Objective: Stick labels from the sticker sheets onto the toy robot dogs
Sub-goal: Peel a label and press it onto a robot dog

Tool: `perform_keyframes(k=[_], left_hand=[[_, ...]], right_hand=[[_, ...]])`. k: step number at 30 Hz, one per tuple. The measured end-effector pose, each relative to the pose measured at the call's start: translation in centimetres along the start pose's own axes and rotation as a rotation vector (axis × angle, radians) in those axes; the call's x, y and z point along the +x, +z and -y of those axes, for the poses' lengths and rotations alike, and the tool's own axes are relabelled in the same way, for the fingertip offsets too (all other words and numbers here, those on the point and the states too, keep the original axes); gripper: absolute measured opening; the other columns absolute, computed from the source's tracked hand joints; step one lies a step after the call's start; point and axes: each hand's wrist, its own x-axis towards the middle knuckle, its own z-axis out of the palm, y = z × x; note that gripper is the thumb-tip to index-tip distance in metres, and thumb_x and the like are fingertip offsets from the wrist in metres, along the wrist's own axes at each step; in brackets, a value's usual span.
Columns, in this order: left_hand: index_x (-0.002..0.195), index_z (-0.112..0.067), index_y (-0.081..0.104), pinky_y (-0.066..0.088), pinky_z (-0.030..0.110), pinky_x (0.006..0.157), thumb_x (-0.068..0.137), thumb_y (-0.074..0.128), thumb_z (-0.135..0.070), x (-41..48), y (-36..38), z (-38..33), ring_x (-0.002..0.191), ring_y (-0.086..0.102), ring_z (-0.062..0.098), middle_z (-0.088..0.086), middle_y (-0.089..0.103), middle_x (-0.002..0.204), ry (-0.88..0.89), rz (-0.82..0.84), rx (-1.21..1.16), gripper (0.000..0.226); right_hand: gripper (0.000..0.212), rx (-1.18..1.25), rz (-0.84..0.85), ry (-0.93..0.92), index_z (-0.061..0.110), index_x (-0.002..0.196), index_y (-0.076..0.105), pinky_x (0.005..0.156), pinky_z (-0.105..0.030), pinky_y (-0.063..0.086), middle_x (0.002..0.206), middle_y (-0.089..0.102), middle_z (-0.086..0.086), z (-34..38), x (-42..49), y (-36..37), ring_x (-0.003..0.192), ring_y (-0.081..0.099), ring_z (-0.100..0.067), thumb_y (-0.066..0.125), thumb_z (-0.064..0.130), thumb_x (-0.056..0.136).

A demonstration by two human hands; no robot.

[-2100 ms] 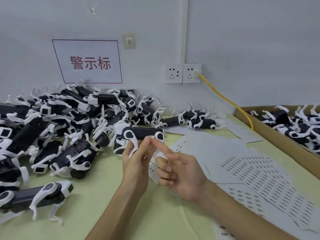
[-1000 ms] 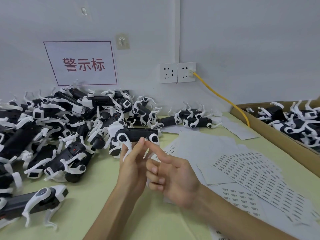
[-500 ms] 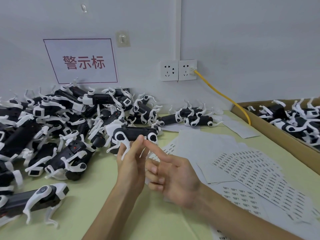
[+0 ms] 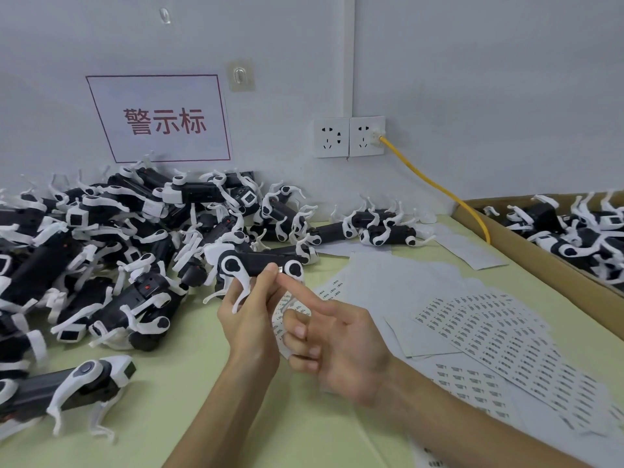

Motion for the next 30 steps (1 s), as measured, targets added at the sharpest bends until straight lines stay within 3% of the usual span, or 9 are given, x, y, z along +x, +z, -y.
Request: perform_keyframes(k=[3,7,10,13,16,19,22,26,30], left_hand=[[0.082,-0.019,0.056,0.055,0.017,0.066,0.087,0.082,-0.015,0.0,0.0,0.2,0.071,0.069,0.017,0.018,0.060,0.086,0.015,-0.008,-0.017,0.026],[0.065,-0.020,0.055,0.055,0.019,0.066,0.086,0.082,-0.014,0.2,-0.1,0.3,0.065,0.063,0.017,0.008,0.057,0.069,0.012,-0.010,-0.006,0.034],[0.059,-0.023,0.057,0.056,0.021,0.067,0.087,0.081,-0.013,0.3,-0.2,0.2,0.066,0.066,0.019,0.009,0.056,0.069,0.011,-0.005,-0.007,0.038],[0.064,-0.020,0.058,0.058,0.028,0.074,0.087,0.081,-0.016,0.3,-0.1,0.2,0.074,0.069,0.022,0.013,0.062,0.075,-0.019,-0.015,0.000,0.032],[0.069,-0.021,0.060,0.056,0.021,0.063,0.091,0.076,-0.017,0.8,-0.1,-0.2,0.062,0.066,0.010,-0.001,0.064,0.063,-0.078,-0.048,-0.109,0.028],[0.088,-0.018,0.055,0.056,0.018,0.061,0.096,0.070,-0.020,1.3,-0.5,-0.7,0.068,0.068,0.006,-0.004,0.066,0.073,-0.135,-0.005,-0.208,0.017],[0.088,-0.018,0.054,0.057,0.022,0.077,0.097,0.068,-0.022,1.0,-0.5,-0.7,0.075,0.066,0.008,-0.003,0.061,0.079,-0.153,0.081,-0.196,0.017],[0.092,-0.016,0.055,0.050,0.032,0.103,0.092,0.068,-0.033,0.6,-0.1,-0.9,0.093,0.064,0.017,0.003,0.054,0.089,-0.144,0.195,-0.192,0.021],[0.079,-0.021,0.050,0.057,0.022,0.078,0.088,0.070,-0.028,0.4,0.0,-0.9,0.068,0.063,0.007,-0.006,0.058,0.068,-0.101,0.221,-0.167,0.022]], right_hand=[[0.054,-0.008,0.012,0.003,0.033,0.145,0.056,0.055,-0.026,0.030,0.076,0.043,0.001,0.0,0.1,0.0,0.062,0.023,-0.016,0.060,0.034,0.091],[0.058,-0.015,0.025,0.007,0.033,0.145,0.056,0.055,-0.027,0.028,0.076,0.043,0.000,0.1,0.0,0.0,0.064,0.021,-0.017,0.064,0.036,0.087],[0.060,-0.022,0.023,0.005,0.033,0.145,0.056,0.055,-0.027,0.026,0.076,0.043,0.000,0.2,0.0,0.0,0.064,0.020,-0.018,0.064,0.037,0.086],[0.058,-0.024,0.024,0.003,0.031,0.146,0.055,0.056,-0.028,0.025,0.076,0.043,0.000,0.1,-0.1,0.0,0.064,0.021,-0.017,0.060,0.038,0.089],[0.061,-0.002,0.018,0.016,0.024,0.147,0.055,0.056,-0.028,0.025,0.075,0.045,-0.001,0.0,-0.1,-0.3,0.062,0.024,-0.016,0.061,0.037,0.088],[0.061,-0.019,0.021,0.011,0.019,0.144,0.058,0.056,-0.028,0.026,0.074,0.045,-0.001,-0.1,0.0,-0.6,0.060,0.028,-0.016,0.061,0.039,0.087],[0.059,-0.003,-0.009,-0.031,0.011,0.138,0.063,0.055,-0.028,0.028,0.072,0.046,-0.002,0.2,0.2,-0.8,0.059,0.029,-0.015,0.062,0.038,0.085],[0.047,0.047,-0.175,-0.105,0.010,0.120,0.073,0.053,-0.027,0.026,0.068,0.040,-0.002,1.5,0.0,-1.2,0.059,0.022,-0.016,0.060,0.034,0.082],[0.040,0.122,-0.301,-0.170,0.008,0.107,0.075,0.051,-0.027,0.025,0.067,0.037,-0.003,2.5,-0.2,-1.3,0.056,0.023,-0.016,0.055,0.032,0.083]])
